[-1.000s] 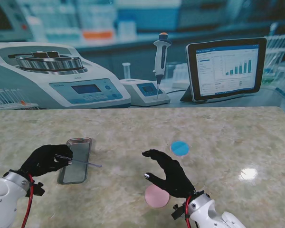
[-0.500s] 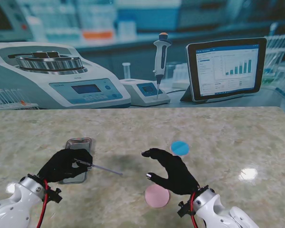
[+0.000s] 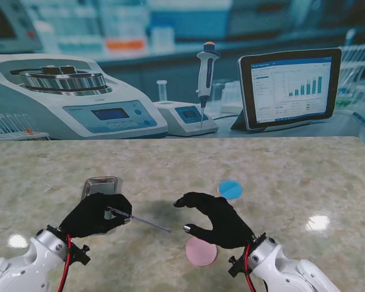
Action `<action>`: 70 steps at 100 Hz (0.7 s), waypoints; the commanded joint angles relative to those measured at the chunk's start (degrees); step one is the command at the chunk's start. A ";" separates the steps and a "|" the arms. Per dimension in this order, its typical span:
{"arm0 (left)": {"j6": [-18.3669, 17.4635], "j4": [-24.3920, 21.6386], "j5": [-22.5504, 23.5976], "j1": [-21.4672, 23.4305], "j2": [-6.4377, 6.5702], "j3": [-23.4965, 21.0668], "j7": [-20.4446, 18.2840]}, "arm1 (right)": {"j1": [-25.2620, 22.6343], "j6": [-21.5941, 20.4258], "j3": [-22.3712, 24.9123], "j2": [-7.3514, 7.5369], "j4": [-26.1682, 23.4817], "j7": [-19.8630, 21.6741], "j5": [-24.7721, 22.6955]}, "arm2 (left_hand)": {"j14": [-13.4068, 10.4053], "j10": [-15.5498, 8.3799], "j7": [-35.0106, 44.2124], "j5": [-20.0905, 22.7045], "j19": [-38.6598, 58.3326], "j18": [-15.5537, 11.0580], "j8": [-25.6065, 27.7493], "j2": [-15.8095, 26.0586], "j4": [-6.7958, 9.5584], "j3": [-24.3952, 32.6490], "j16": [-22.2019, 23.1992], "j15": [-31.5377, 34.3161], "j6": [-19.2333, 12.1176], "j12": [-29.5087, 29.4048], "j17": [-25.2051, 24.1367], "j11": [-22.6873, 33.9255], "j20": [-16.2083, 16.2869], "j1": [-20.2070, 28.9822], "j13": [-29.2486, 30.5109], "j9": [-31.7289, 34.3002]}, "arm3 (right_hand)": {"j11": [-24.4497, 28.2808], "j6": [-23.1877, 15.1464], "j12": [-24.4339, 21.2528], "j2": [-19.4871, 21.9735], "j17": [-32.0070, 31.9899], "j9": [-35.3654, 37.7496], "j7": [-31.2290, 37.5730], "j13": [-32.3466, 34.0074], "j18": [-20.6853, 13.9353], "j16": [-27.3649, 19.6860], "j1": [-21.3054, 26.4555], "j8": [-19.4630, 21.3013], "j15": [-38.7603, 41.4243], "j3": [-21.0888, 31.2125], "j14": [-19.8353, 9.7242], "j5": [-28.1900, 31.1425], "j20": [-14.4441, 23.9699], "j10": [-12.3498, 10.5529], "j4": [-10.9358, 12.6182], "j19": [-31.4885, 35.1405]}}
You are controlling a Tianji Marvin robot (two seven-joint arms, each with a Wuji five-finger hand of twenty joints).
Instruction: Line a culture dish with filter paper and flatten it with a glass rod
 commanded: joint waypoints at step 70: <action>-1.19 -1.73 0.20 0.39 0.08 2.09 -0.67 | 2.79 -4.71 -2.87 1.83 -2.97 7.67 -0.70 | 1.16 -0.23 6.50 3.76 2.11 1.61 2.40 2.22 0.33 3.94 1.16 1.13 -5.29 1.10 -0.84 1.49 2.45 2.37 0.49 1.52 | 3.81 -4.46 4.98 -0.83 3.86 7.69 3.67 7.08 0.83 4.67 0.27 -1.00 6.23 -0.87 2.55 8.33 3.72 2.62 0.43 6.51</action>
